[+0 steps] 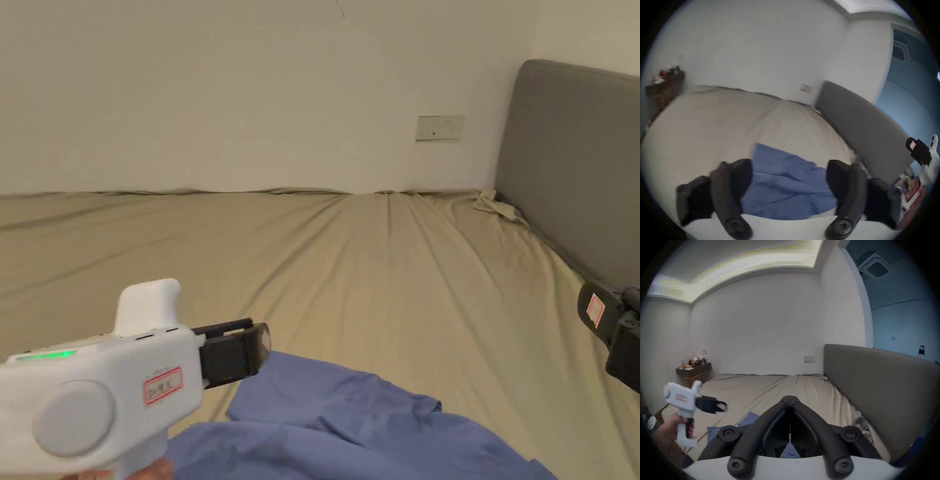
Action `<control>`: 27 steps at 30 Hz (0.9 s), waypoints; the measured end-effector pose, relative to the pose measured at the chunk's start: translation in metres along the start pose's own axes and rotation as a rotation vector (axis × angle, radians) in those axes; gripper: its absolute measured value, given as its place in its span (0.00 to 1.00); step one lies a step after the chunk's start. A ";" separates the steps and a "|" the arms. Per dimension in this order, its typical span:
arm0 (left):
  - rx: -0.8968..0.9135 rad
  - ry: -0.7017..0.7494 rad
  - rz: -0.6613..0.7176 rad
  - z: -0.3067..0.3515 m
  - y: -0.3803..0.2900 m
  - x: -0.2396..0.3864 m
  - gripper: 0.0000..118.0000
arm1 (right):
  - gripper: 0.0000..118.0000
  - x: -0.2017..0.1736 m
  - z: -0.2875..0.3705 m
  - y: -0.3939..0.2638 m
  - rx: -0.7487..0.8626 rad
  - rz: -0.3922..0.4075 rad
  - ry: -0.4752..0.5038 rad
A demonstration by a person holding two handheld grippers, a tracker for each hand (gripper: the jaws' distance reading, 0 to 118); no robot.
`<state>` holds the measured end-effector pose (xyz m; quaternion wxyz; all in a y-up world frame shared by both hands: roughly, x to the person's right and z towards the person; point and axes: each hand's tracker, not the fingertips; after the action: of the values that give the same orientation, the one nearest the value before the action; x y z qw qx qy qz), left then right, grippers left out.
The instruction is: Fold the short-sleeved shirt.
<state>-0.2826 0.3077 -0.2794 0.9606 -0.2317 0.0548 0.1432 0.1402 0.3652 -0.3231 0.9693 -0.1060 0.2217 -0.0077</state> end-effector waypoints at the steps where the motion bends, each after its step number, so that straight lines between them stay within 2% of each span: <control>1: 0.017 0.057 0.009 0.016 -0.013 -0.019 0.21 | 0.02 -0.005 -0.008 -0.007 -0.027 -0.014 0.031; 2: -0.015 0.123 0.032 0.023 -0.026 -0.034 0.00 | 0.02 -0.010 -0.017 -0.015 -0.058 -0.025 0.065; 3: -0.095 0.200 0.080 0.028 -0.040 -0.050 0.00 | 0.02 -0.014 -0.024 -0.023 -0.087 -0.034 0.089; 5: -0.193 0.129 0.208 0.027 -0.068 -0.084 0.00 | 0.02 -0.025 -0.038 -0.038 -0.139 -0.051 0.129; 7: -0.276 0.155 0.269 0.023 -0.088 -0.106 0.00 | 0.02 -0.034 -0.047 -0.048 -0.170 -0.068 0.160; 12: -0.335 0.219 0.208 -0.001 -0.108 -0.123 0.00 | 0.02 -0.047 -0.059 -0.057 -0.205 -0.065 0.197; 16: -0.379 0.239 0.133 -0.062 -0.117 -0.135 0.00 | 0.02 -0.047 -0.067 -0.060 -0.235 -0.035 0.194; 17: -0.397 0.273 0.124 -0.081 -0.119 -0.139 0.03 | 0.02 -0.046 -0.069 -0.061 -0.245 -0.032 0.191; 18: -0.382 0.282 0.137 -0.096 -0.122 -0.143 0.34 | 0.02 -0.045 -0.070 -0.062 -0.253 -0.030 0.187; 19: -0.393 0.322 0.133 -0.116 -0.127 -0.149 0.86 | 0.02 -0.042 -0.071 -0.064 -0.257 -0.029 0.181; 20: -0.487 0.366 0.135 -0.137 -0.135 -0.154 1.00 | 0.02 -0.041 -0.072 -0.064 -0.260 -0.031 0.174; 21: -0.423 0.426 0.105 -0.145 -0.135 -0.157 1.00 | 0.02 -0.040 -0.072 -0.065 -0.265 -0.033 0.166; 27: -0.628 0.466 0.067 -0.216 -0.171 -0.189 1.00 | 0.02 -0.032 -0.077 -0.074 -0.305 -0.015 0.110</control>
<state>-0.4193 0.0151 -0.3649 0.7996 -0.5388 0.2324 0.1281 0.0805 0.2791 -0.3613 0.9283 -0.2529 0.2721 0.0130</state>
